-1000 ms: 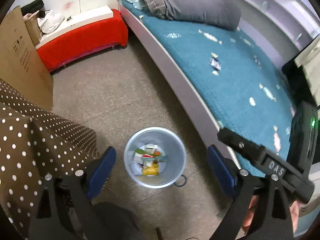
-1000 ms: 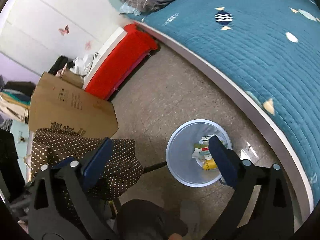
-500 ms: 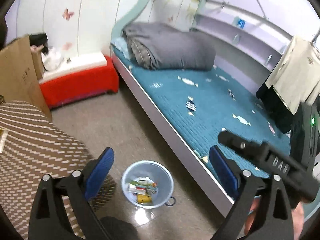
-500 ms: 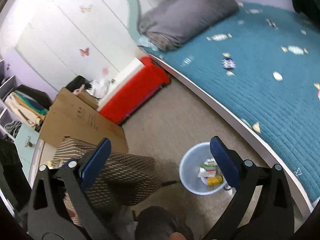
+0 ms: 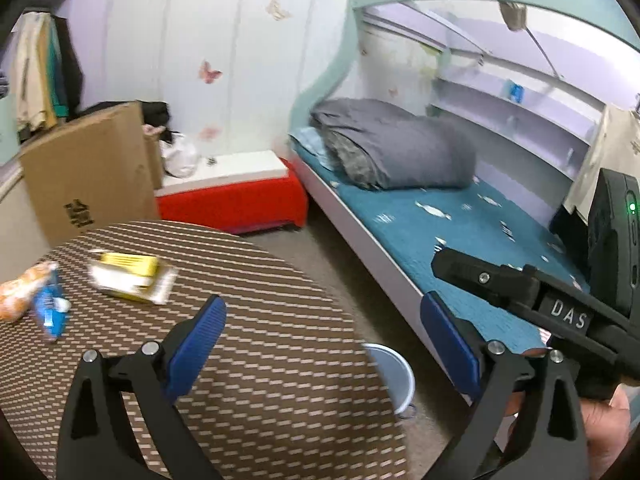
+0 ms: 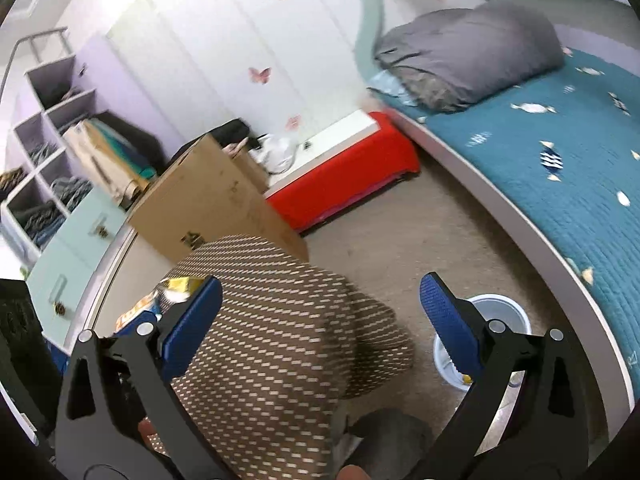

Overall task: Collect trash
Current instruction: 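Grasp the orange-white bread bag with the left gripper while the right grasps the blue wrapper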

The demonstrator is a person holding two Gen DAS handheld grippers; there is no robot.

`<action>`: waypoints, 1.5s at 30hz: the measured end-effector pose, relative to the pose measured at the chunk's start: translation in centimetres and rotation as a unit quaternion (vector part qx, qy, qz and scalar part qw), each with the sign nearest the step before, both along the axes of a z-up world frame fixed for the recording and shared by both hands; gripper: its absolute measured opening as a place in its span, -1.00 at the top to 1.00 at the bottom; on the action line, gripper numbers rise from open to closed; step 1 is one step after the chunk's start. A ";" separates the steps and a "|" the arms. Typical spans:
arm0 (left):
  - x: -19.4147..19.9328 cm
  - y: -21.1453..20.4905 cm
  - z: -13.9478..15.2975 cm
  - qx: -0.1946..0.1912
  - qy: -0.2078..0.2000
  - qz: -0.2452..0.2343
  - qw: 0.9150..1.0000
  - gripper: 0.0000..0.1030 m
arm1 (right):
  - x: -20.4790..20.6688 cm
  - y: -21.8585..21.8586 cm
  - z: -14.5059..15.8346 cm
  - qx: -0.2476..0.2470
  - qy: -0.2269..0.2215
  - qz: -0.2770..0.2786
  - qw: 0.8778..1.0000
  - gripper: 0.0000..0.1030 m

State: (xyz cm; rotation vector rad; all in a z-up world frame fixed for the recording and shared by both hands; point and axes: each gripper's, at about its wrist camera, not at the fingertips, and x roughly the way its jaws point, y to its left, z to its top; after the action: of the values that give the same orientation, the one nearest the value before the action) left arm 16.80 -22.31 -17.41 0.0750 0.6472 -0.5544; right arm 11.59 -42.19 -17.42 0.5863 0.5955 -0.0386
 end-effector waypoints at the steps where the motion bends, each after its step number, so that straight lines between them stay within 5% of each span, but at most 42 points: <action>1: 0.0 1.3 0.3 0.000 -0.006 0.011 1.000 -0.86 | 0.5 0.9 0.3 -0.005 -0.001 0.009 1.000 -0.88; 10: 1.9 12.6 0.4 0.016 -0.039 0.093 0.995 -0.86 | 5.8 11.8 2.2 -0.075 -0.007 0.122 0.990 -0.88; 22: 8.5 29.4 -2.3 0.057 -0.029 0.239 0.969 -0.86 | 14.7 29.8 0.4 -0.167 0.004 0.313 0.935 -0.88; 27: 12.2 31.9 -3.2 0.111 -0.026 0.239 0.964 -0.86 | 17.5 32.8 -0.3 -0.174 0.009 0.343 0.923 -0.88; 31: 15.8 31.6 -5.1 0.177 -0.008 0.201 0.963 -0.86 | 18.8 32.8 -1.2 -0.179 0.005 0.334 0.925 -0.88; 37: 18.0 31.6 -6.5 0.166 0.012 0.164 0.972 -0.83 | 18.5 33.2 -2.9 -0.200 0.016 0.350 0.915 -0.87; 38: 18.1 31.7 -6.7 0.155 0.021 0.159 0.975 -0.73 | 18.5 33.3 -3.2 -0.200 0.017 0.354 0.913 -0.82; 40: 18.7 31.6 -7.3 0.141 0.051 0.145 0.978 0.02 | 18.5 33.8 -3.7 -0.206 0.020 0.368 0.907 -0.61; 42: 18.7 31.6 -7.3 0.130 0.056 0.146 0.979 0.25 | 18.6 34.7 -4.0 -0.207 0.023 0.378 0.902 -0.40; 45: 18.0 32.0 -7.1 0.087 0.062 0.143 0.984 0.28 | 18.4 35.7 -4.4 -0.215 0.020 0.394 0.893 -0.29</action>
State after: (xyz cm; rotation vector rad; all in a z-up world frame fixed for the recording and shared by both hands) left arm 34.84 9.71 -24.47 0.1102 0.8125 -0.2257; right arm 29.96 -6.49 -21.86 -0.1183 0.8012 0.5735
